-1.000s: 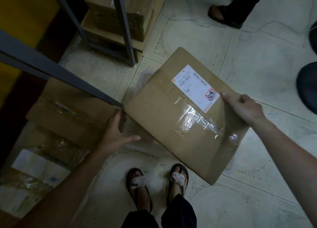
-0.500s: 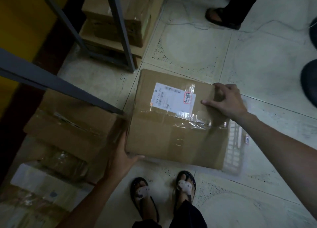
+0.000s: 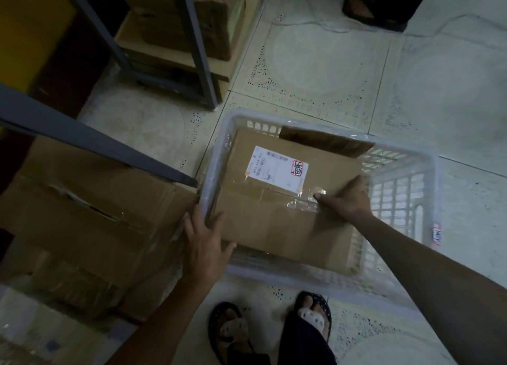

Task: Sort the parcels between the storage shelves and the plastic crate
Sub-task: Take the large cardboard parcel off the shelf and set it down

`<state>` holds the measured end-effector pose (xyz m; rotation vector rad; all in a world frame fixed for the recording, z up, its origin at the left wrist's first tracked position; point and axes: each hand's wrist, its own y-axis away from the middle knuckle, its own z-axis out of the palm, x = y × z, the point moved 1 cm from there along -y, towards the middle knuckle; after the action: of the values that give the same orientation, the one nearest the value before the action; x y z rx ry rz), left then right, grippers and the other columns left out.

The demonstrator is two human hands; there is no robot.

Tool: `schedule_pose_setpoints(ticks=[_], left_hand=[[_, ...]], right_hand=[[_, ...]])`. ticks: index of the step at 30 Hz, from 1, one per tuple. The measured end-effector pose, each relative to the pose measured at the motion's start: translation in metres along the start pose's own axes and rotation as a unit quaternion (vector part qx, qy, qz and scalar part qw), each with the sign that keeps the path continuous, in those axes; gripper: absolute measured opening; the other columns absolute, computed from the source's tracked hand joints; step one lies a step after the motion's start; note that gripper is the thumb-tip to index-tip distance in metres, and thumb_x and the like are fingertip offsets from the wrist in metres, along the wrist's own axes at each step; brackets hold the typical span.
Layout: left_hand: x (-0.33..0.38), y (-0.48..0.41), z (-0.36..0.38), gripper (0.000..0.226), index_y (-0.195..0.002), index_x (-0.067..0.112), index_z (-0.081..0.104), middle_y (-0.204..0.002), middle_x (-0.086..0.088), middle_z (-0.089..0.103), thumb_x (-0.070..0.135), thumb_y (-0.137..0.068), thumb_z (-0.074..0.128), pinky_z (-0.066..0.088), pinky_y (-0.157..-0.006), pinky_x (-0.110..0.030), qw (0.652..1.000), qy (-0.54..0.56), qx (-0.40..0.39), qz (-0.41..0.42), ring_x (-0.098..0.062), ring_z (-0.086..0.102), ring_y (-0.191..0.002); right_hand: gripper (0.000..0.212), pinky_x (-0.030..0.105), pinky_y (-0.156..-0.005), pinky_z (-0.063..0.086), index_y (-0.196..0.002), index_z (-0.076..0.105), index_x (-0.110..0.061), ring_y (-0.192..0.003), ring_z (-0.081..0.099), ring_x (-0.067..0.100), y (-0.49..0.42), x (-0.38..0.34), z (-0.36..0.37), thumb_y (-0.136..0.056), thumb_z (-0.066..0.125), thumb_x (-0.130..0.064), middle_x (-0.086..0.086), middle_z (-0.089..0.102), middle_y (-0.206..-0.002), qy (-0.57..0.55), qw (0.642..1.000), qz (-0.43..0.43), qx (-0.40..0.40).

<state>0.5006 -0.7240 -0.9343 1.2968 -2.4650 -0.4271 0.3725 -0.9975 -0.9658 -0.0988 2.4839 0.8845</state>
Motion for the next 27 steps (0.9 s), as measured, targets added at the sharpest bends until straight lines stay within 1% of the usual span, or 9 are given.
schedule_pose_setpoints(ticks=[3,7,9,11,15,19,22,24,27], left_hand=[[-0.003,0.004,0.003,0.072,-0.14,0.029,0.03,-0.153,-0.014,-0.004,0.039,-0.079,0.065,0.023,-0.11,-0.04,1.0,-0.018,-0.008,0.016,-0.036,0.001,-0.138],[-0.002,0.006,-0.002,0.072,-0.141,0.027,0.025,-0.154,-0.01,-0.01,0.034,-0.081,0.064,0.027,-0.11,-0.039,0.999,-0.029,-0.021,0.018,-0.034,-0.002,-0.14],[-0.002,0.007,-0.009,0.072,-0.141,0.026,0.024,-0.155,-0.009,-0.005,0.039,-0.081,0.063,0.025,-0.11,-0.042,0.998,-0.028,-0.037,0.036,-0.033,0.001,-0.141],[-0.001,0.018,-0.026,0.071,-0.141,0.023,0.028,-0.155,-0.008,0.008,0.041,-0.082,0.061,0.02,-0.111,-0.044,0.997,0.003,-0.046,0.054,-0.032,0.005,-0.141],[0.007,0.054,-0.09,0.061,-0.137,0.016,0.04,-0.144,-0.008,0.039,0.033,-0.083,0.061,0.029,-0.108,-0.046,0.994,0.078,0.003,0.075,-0.032,0.028,-0.135],[0.024,0.099,-0.181,0.053,-0.127,0.007,0.053,-0.128,-0.014,0.056,0.019,-0.077,0.069,0.045,-0.092,-0.047,0.978,0.15,0.102,0.105,-0.035,0.051,-0.113],[0.032,0.143,-0.254,0.051,-0.127,0.007,0.053,-0.125,-0.012,0.058,0.016,-0.078,0.068,0.044,-0.094,-0.039,0.961,0.183,0.183,0.103,-0.031,0.051,-0.113],[0.035,0.18,-0.302,0.051,-0.129,0.013,0.051,-0.128,-0.005,0.055,0.022,-0.081,0.065,0.041,-0.098,-0.036,0.957,0.156,0.224,0.098,-0.024,0.049,-0.117],[0.042,0.248,-0.362,0.048,-0.129,0.021,0.05,-0.13,0.002,0.054,0.031,-0.083,0.061,0.034,-0.102,-0.031,0.954,0.11,0.278,0.028,-0.016,0.046,-0.12]], right_hand=[[0.101,0.038,-0.099,0.039,-0.138,0.027,-0.003,-0.125,0.045,0.035,0.004,0.0,-0.007,-0.06,0.087,-0.027,0.02,0.044,-0.139,0.023,0.999,-0.049,0.001],[0.107,0.047,-0.112,0.027,-0.149,0.002,-0.005,-0.139,0.023,0.039,0.012,-0.005,-0.005,-0.077,0.074,-0.037,0.021,0.015,-0.154,0.108,0.992,-0.039,-0.058],[0.098,0.055,-0.112,0.022,-0.15,-0.004,-0.011,-0.142,0.013,0.042,0.02,-0.018,-0.004,-0.085,0.061,-0.046,0.019,0.003,-0.157,0.185,0.98,0.0,-0.07],[0.087,0.058,-0.112,0.02,-0.15,0.001,-0.015,-0.143,0.009,0.04,0.041,-0.038,-0.008,-0.089,0.052,-0.048,0.016,0.002,-0.158,0.223,0.972,-0.028,-0.068],[0.069,0.044,-0.112,0.024,-0.149,0.019,-0.013,-0.142,0.021,0.031,0.102,-0.093,-0.037,-0.093,0.052,-0.037,0.012,0.016,-0.157,0.2,0.957,-0.208,-0.028],[0.069,0.034,-0.108,0.026,-0.148,0.025,-0.013,-0.139,0.03,0.028,0.164,-0.169,-0.089,-0.091,0.059,-0.03,0.01,0.03,-0.153,0.156,0.925,-0.341,-0.066],[0.069,0.034,-0.107,0.031,-0.147,0.027,-0.016,-0.136,0.034,0.027,0.217,-0.23,-0.13,-0.089,0.061,-0.031,0.007,0.036,-0.15,0.131,0.9,-0.41,-0.072],[0.067,0.034,-0.106,0.033,-0.144,0.033,-0.016,-0.133,0.038,0.026,0.261,-0.266,-0.157,-0.087,0.062,-0.034,0.007,0.042,-0.146,0.112,0.877,-0.463,-0.061],[0.062,0.035,-0.096,0.041,-0.139,0.04,-0.019,-0.124,0.047,0.027,0.338,-0.299,-0.199,-0.085,0.062,-0.038,0.007,0.052,-0.136,0.118,0.842,-0.522,-0.057]])
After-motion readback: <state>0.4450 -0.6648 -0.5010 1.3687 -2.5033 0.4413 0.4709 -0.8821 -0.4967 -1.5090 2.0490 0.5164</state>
